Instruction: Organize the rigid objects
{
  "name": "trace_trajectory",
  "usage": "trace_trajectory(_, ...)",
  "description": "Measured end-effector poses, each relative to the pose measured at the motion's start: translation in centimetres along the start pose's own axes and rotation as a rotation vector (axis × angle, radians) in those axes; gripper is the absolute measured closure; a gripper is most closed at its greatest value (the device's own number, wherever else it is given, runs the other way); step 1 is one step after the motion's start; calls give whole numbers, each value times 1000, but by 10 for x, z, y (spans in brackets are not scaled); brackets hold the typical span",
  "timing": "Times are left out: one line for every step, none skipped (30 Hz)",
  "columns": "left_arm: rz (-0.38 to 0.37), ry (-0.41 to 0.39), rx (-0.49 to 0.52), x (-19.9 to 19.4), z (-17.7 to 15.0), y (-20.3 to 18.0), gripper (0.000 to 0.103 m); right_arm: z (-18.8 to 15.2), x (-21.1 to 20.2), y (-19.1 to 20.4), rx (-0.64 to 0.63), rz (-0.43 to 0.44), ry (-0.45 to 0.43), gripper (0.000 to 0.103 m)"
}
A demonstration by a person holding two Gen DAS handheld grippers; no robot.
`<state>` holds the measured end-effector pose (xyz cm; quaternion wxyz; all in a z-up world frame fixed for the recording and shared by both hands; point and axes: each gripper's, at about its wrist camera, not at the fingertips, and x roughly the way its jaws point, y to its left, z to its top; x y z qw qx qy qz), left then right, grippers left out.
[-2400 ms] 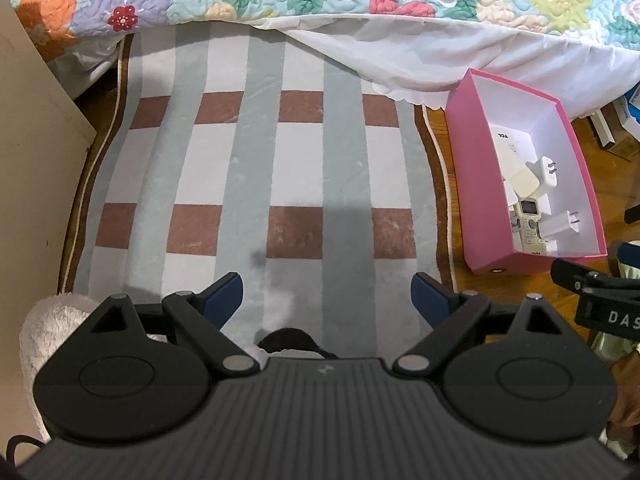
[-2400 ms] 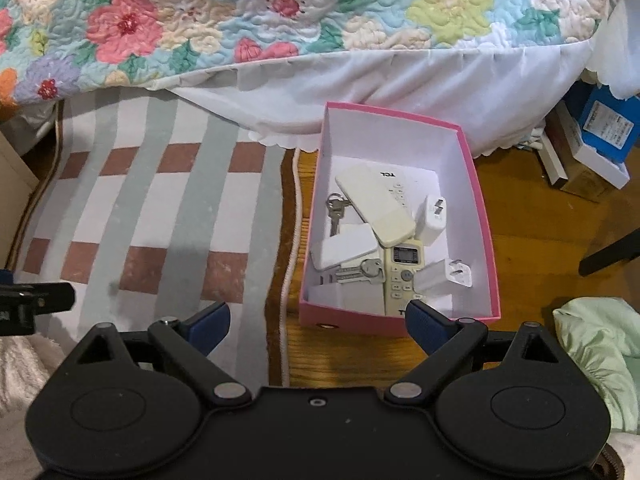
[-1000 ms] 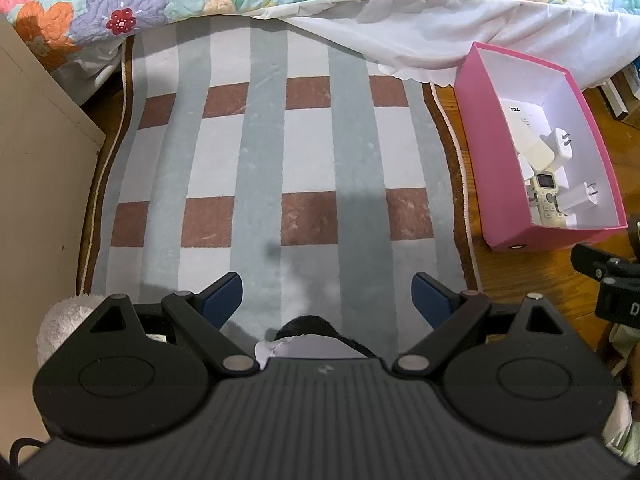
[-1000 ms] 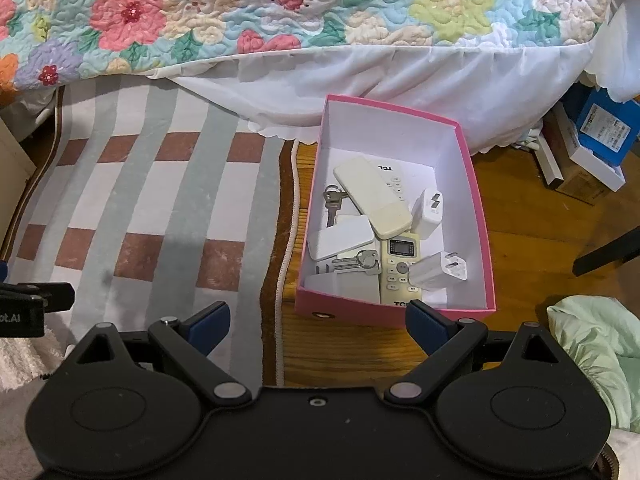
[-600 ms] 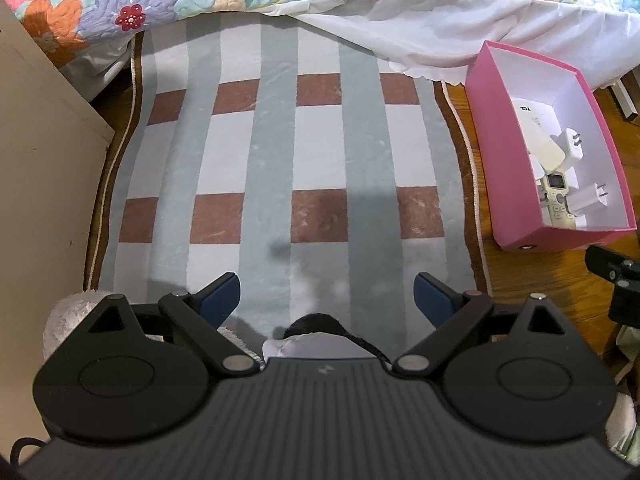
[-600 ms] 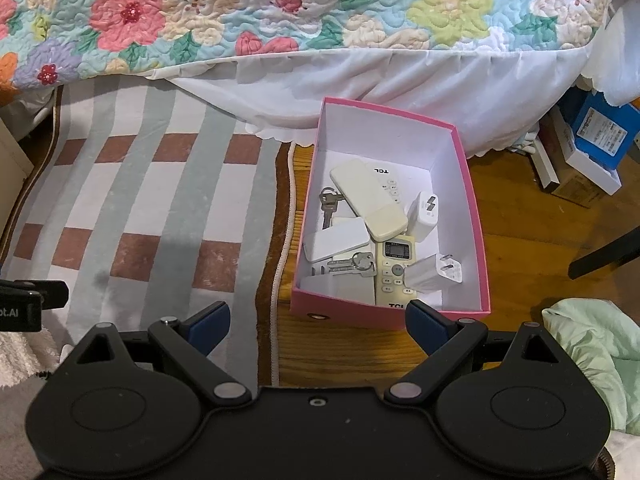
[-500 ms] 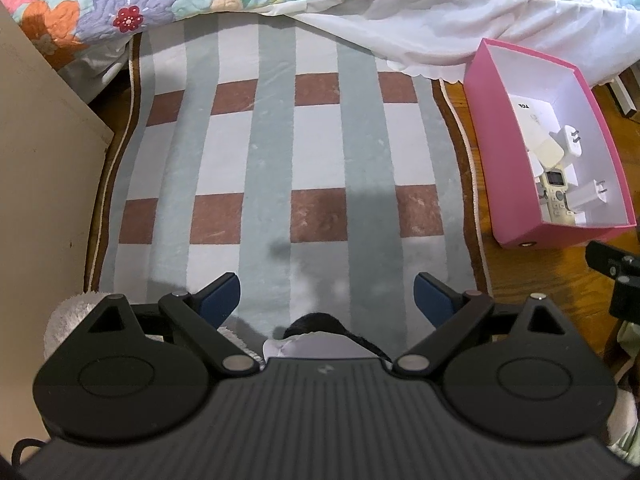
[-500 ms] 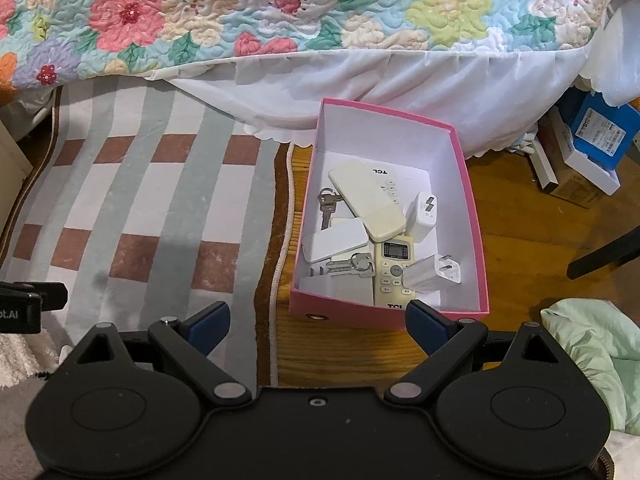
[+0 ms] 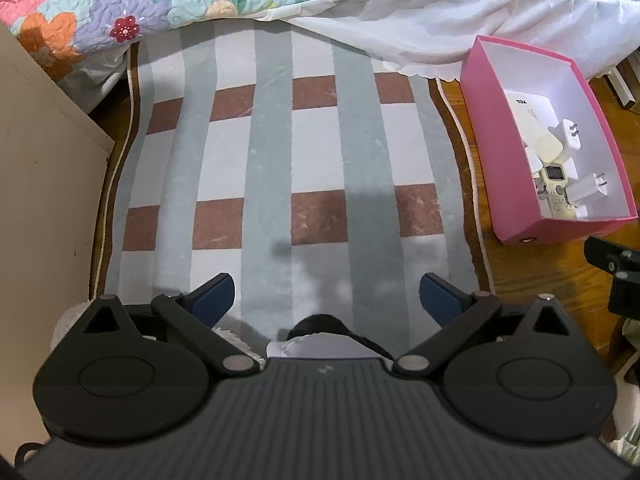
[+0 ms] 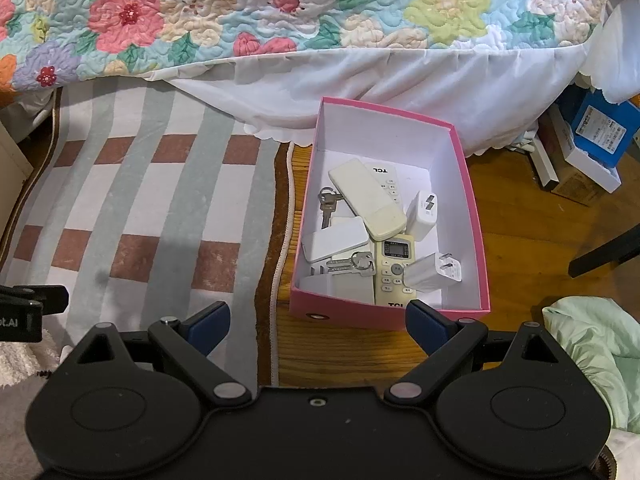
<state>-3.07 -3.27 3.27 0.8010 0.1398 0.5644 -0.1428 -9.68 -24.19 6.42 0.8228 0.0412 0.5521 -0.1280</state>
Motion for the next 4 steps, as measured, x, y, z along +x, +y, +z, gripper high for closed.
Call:
trace_trajectory(-2,1,-1,0,0,0,3,0,0,0,1,0,-1,7)
trace_trajectory(-1,1,2,0,0,0,3,-1,0,0,1,0,-3,7)
trace_trajectory(0,2,5,0,0,0,3,-1,-1,0,1,0,-4,7)
trace_trajectory(2,2,11,-1,-1,0,3,-2,-2,0,2,0,-5,7)
